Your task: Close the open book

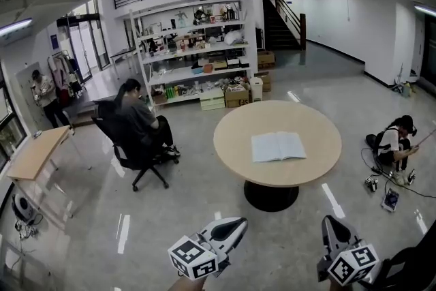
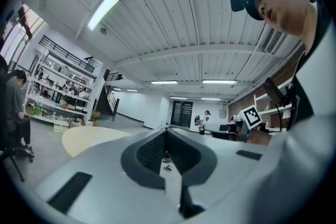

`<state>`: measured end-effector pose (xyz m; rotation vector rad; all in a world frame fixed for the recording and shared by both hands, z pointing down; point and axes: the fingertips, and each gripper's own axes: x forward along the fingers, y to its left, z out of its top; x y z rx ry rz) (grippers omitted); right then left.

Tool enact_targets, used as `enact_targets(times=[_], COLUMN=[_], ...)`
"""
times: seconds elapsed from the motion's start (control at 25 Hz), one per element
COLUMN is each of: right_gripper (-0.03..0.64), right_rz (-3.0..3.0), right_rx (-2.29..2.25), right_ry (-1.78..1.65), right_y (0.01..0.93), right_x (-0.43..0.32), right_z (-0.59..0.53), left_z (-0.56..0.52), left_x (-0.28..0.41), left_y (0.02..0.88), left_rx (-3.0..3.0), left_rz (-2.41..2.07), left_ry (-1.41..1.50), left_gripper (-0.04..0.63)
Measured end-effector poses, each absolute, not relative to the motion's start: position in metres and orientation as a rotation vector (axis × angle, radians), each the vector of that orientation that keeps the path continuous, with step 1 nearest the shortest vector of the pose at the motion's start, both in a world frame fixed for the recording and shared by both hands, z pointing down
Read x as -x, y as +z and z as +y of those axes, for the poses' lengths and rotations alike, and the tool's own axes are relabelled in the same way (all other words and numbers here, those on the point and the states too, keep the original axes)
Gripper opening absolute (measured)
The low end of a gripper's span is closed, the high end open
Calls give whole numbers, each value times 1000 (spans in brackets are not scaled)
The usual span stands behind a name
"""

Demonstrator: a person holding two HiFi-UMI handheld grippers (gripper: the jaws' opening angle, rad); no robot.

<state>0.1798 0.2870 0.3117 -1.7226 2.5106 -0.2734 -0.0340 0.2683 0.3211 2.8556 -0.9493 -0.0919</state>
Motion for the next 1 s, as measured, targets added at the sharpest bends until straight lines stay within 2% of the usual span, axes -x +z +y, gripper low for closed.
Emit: enact_targets(times=[0.48, 1.0], right_gripper=[-2, -2], right_rz=[2478, 2500], right_rx=[1745, 1860], right_ry=[-303, -279], right_y=[334, 334], right_x=[-194, -154], right_z=[116, -80], left_z=[99, -80], left_x=[13, 28], left_y=[353, 356], left_rx=[-2846, -2871], left_rz=[-934, -805], left_ry=[-30, -34], left_gripper=[-11, -11])
